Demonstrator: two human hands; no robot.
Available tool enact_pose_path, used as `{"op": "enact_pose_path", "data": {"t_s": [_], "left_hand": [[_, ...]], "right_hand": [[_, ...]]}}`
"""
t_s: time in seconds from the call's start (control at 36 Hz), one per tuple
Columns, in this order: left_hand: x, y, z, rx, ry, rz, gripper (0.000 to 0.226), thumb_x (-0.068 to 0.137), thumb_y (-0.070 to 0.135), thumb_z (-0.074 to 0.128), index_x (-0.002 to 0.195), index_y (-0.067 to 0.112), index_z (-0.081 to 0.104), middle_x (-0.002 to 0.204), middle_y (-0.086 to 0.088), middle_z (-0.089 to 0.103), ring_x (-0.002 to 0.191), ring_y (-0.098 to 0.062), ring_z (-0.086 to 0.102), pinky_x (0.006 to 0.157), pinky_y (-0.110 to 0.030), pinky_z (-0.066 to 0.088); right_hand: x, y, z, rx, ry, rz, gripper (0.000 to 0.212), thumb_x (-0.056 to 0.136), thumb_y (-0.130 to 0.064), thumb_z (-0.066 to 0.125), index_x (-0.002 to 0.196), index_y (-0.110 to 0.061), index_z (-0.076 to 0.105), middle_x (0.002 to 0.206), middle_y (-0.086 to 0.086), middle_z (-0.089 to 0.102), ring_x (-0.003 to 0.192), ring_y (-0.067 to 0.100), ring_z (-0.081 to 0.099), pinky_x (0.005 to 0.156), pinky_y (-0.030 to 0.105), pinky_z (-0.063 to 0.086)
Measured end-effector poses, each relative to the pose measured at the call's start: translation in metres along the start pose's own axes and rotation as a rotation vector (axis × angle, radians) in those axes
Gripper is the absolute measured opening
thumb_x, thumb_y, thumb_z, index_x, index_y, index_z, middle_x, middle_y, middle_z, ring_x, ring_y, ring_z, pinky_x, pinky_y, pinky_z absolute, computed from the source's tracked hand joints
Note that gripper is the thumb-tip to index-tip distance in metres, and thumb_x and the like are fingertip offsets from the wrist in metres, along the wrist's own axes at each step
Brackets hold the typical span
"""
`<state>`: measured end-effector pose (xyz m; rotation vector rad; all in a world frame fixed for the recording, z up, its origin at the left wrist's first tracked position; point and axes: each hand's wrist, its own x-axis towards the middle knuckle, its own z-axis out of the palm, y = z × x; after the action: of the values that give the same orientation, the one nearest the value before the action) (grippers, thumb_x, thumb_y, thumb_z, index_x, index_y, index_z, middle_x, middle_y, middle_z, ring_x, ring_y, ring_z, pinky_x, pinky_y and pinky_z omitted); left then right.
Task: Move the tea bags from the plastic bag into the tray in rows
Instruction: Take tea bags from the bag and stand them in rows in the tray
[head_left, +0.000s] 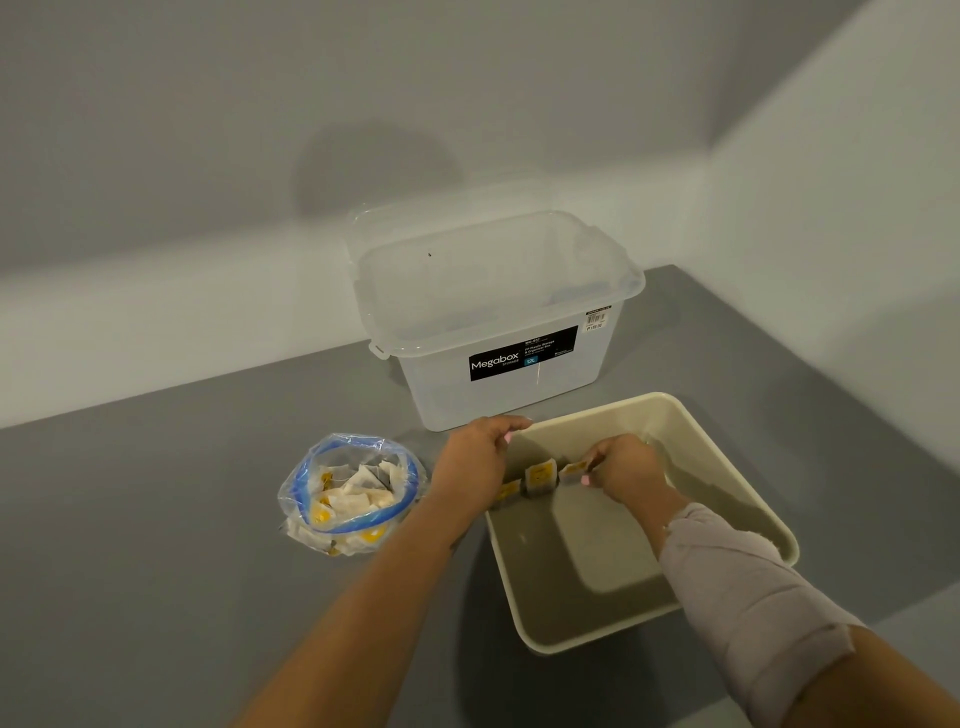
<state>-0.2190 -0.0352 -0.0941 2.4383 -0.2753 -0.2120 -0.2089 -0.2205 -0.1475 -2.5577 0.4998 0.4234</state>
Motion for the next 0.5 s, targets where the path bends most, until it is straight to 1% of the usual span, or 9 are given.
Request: {"op": "enact_pose_path", "data": {"t_s": [0.08,0.17,0.25,0.31,0.36,0.42,0.44,0.47,0.5], "left_hand": [[0.002,-0.001,0.001,-0.003,-0.001,-0.009,0.041,0.098,0.009,0.042,0.131,0.032,0.052,0.133,-0.005,0.050,0.118,-0.023,0.049,0.096,-0.031,0.044],[0.004,-0.004,0.002,-0.015,0.014,-0.013,0.038,0.100,0.013,0.039,0.129,0.033,0.054,0.132,-0.005,0.053,0.117,-0.021,0.050,0.093,-0.026,0.041],[0.005,-0.004,0.003,0.000,0.014,-0.007,0.038,0.100,0.013,0.039,0.129,0.032,0.055,0.131,-0.004,0.053,0.116,-0.020,0.050,0.093,-0.025,0.041],[0.005,-0.004,0.002,0.025,0.008,-0.005,0.039,0.099,0.012,0.041,0.129,0.032,0.054,0.131,-0.004,0.052,0.116,-0.021,0.050,0.096,-0.028,0.042],[0.008,-0.002,0.001,0.046,-0.005,-0.009,0.040,0.098,0.011,0.042,0.131,0.031,0.054,0.131,-0.004,0.051,0.117,-0.021,0.049,0.100,-0.031,0.042],[0.010,-0.001,-0.002,0.058,-0.009,-0.013,0.040,0.098,0.011,0.043,0.132,0.030,0.053,0.134,-0.003,0.051,0.119,-0.021,0.049,0.103,-0.032,0.041],[0.011,-0.001,-0.003,0.055,-0.007,-0.009,0.040,0.098,0.012,0.043,0.132,0.029,0.052,0.135,-0.003,0.051,0.121,-0.021,0.048,0.104,-0.031,0.040],[0.011,0.000,-0.004,0.045,0.000,-0.005,0.039,0.099,0.012,0.043,0.133,0.029,0.052,0.137,-0.002,0.050,0.122,-0.020,0.048,0.105,-0.030,0.038],[0.011,0.000,-0.006,0.032,0.009,-0.002,0.039,0.099,0.013,0.043,0.133,0.029,0.052,0.137,-0.002,0.050,0.123,-0.019,0.048,0.105,-0.029,0.037]], "right_hand": [[-0.004,0.000,-0.003,0.022,0.013,-0.001,0.032,0.077,-0.021,0.077,0.105,-0.009,0.071,0.108,0.009,0.068,0.103,0.027,0.062,0.094,0.034,0.049],[-0.006,0.001,-0.006,0.064,0.026,0.010,0.025,0.073,-0.015,0.080,0.095,-0.010,0.071,0.106,0.009,0.069,0.101,0.026,0.063,0.091,0.031,0.050],[-0.007,0.002,-0.010,0.030,0.003,0.006,0.026,0.072,-0.016,0.081,0.087,-0.017,0.060,0.108,0.006,0.066,0.103,0.024,0.061,0.093,0.032,0.049],[-0.009,0.002,-0.013,0.001,-0.001,0.012,0.029,0.072,-0.019,0.081,0.089,-0.018,0.057,0.104,0.004,0.064,0.098,0.021,0.060,0.093,0.032,0.049],[-0.010,0.002,-0.017,-0.049,-0.015,0.015,0.030,0.074,-0.022,0.080,0.094,-0.017,0.058,0.099,0.003,0.060,0.090,0.019,0.056,0.091,0.032,0.050],[-0.013,-0.001,-0.023,-0.110,-0.015,0.016,0.028,0.078,-0.020,0.076,0.095,-0.017,0.055,0.094,0.003,0.059,0.082,0.018,0.055,0.084,0.032,0.053],[-0.015,-0.003,-0.026,-0.112,0.006,0.025,0.023,0.080,-0.016,0.072,0.092,-0.016,0.053,0.086,0.002,0.057,0.077,0.017,0.054,0.075,0.030,0.053],[-0.017,-0.004,-0.029,-0.100,0.034,0.037,0.017,0.081,-0.011,0.067,0.087,-0.014,0.051,0.077,0.000,0.054,0.073,0.017,0.053,0.067,0.028,0.050],[-0.019,-0.006,-0.033,-0.072,0.060,0.050,0.013,0.082,-0.009,0.062,0.080,-0.013,0.050,0.071,0.000,0.050,0.073,0.018,0.052,0.063,0.028,0.045]]}}
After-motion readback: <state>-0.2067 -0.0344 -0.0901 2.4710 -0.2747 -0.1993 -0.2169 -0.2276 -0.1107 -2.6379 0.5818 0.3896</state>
